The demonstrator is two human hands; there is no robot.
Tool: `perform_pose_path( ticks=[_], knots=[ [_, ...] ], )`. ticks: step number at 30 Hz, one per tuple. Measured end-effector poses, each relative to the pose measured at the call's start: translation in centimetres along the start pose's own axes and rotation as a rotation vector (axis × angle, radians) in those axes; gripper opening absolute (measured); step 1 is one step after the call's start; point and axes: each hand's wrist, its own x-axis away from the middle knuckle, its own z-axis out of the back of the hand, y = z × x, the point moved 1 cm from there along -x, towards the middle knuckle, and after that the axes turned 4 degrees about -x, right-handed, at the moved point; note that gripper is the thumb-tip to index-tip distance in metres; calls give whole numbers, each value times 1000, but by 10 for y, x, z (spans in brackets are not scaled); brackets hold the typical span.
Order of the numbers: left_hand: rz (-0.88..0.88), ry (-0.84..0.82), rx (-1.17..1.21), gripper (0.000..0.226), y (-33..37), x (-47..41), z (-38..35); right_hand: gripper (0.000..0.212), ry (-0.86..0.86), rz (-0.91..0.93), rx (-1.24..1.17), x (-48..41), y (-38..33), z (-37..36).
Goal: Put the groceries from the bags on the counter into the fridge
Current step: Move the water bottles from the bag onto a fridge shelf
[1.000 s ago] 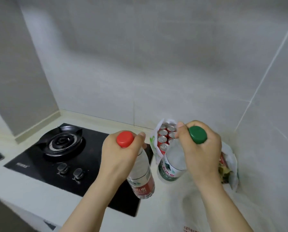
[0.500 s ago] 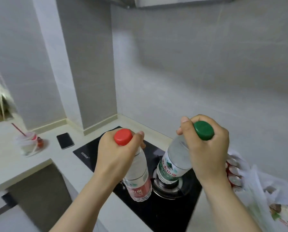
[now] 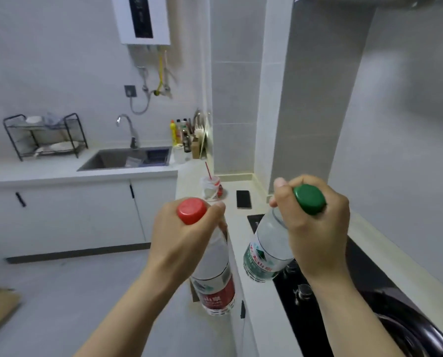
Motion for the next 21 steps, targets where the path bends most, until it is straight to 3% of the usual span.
perform_pose_path(
  ticks=[13,21],
  knots=[
    [42,449,-177,35,-3,54,169,38,-346,70,-412,30,-64,-157],
    [46,669,-272,34,5,106,285,39,-457,111,-585,77,-138,-251]
  ],
)
